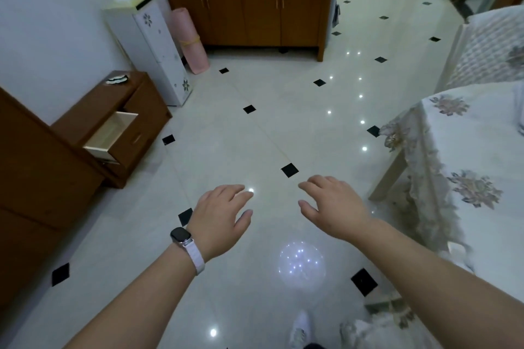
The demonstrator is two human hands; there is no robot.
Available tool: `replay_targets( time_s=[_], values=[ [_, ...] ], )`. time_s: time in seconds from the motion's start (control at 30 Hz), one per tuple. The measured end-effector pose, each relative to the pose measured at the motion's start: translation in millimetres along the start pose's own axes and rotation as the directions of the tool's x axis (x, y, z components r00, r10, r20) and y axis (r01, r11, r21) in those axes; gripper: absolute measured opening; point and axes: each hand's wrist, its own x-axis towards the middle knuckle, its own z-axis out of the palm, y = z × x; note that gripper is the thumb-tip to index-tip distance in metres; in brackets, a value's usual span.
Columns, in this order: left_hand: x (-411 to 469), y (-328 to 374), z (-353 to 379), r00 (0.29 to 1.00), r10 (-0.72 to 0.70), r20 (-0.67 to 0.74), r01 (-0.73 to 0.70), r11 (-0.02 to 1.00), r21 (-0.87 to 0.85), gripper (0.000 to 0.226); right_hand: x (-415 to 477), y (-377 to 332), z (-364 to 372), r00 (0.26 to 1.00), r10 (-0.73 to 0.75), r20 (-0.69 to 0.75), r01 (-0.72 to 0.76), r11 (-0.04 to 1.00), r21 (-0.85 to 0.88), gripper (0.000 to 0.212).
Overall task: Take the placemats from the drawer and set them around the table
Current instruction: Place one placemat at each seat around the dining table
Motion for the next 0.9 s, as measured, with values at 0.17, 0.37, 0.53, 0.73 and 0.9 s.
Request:
replay_targets(
  time_s=[0.17, 0.37, 0.53, 0.73, 0.9],
  values=[
    [48.9, 0.7, 4.8, 0.999, 0.050, 0.003, -0.050, 0.999, -0.005, 0.038, 25.4, 29.1, -15.6, 0.999, 0.038, -0.020, -0.038, 0.999, 0.009, 0.060],
    [123.5, -7.9, 17.8, 0.992, 0.122, 0.016, -0.122, 0.992, -0.020, 0.040, 55.6, 59.4, -21.6, 0.989, 0.145, -0.014, -0.145, 0.989, 0.012, 0.051],
    [186.1, -28.4, 42.9, 0.976, 0.215, -0.022, -0.216, 0.972, -0.087, 0.037, 98.1, 75.0, -17.3, 0.979, 0.202, -0.023, -0.201, 0.979, 0.016, 0.057],
    [277.3, -78.1, 74.9, 0.966, 0.256, -0.044, -0.260, 0.952, -0.164, 0.036, 187.4, 93.5, -24.7, 0.951, 0.310, -0.014, -0.311, 0.949, -0.050, 0.044],
    [360.8, -132.6, 83.4, 0.962, 0.273, -0.014, -0.269, 0.938, -0.217, 0.039, 271.7, 92.2, -37.5, 0.930, 0.368, -0.015, -0.368, 0.926, -0.079, 0.042]
  ],
)
